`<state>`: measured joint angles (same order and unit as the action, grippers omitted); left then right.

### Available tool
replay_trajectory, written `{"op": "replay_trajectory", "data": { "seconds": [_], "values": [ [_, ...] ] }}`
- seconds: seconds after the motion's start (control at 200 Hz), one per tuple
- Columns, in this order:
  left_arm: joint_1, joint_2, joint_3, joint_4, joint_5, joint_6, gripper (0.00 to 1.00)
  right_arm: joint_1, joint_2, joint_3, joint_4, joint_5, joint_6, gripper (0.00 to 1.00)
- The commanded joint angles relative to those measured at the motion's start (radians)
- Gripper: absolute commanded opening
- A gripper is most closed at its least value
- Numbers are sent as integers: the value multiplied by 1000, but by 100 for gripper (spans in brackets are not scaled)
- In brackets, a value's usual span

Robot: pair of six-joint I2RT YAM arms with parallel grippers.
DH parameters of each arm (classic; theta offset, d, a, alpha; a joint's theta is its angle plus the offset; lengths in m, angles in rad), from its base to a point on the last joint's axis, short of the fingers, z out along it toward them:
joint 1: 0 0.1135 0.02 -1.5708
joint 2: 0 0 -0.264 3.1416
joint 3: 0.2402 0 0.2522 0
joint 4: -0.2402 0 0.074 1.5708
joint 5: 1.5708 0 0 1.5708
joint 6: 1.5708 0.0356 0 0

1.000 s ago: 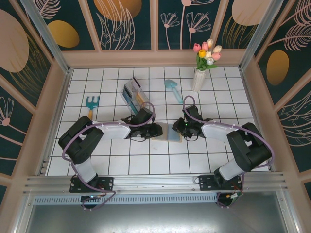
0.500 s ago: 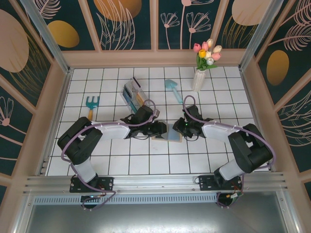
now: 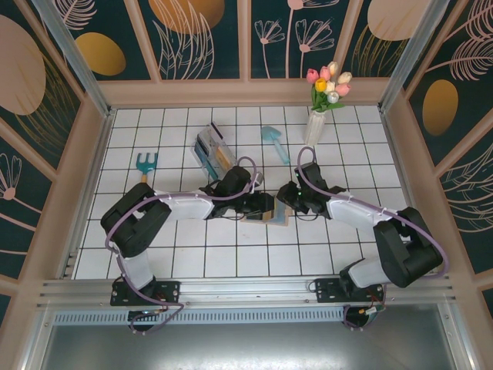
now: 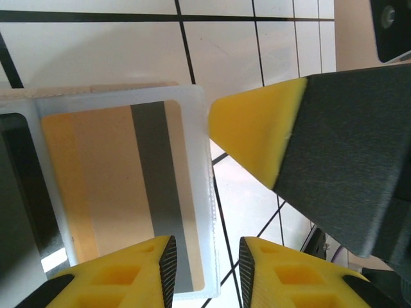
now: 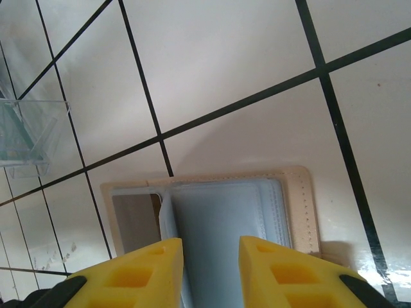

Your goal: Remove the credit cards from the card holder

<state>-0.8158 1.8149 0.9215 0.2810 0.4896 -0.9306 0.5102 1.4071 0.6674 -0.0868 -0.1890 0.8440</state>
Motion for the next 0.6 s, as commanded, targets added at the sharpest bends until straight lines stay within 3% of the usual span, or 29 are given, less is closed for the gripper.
{"op": "replay_trajectory", "data": {
  "seconds": [0.0,0.22,0.3,0.45,0.596],
  "values": [
    [-4,4,1,15,-11,-9,34,-8,-12,9,-14,-10,-8,31],
    [-4,-42,-19,-63,-132,2,32,-13,-84,36,-131,168,-18,30],
    [-3,-41,-18,-81,-157,-1,31,-13,-95,24,-90,116,-38,30],
    [-5,-8,3,-112,-173,-14,27,-8,-22,3,30,-97,-47,28],
    [-4,11,26,-148,-199,-19,22,-7,15,-5,59,-122,-24,27]
  ]
}}
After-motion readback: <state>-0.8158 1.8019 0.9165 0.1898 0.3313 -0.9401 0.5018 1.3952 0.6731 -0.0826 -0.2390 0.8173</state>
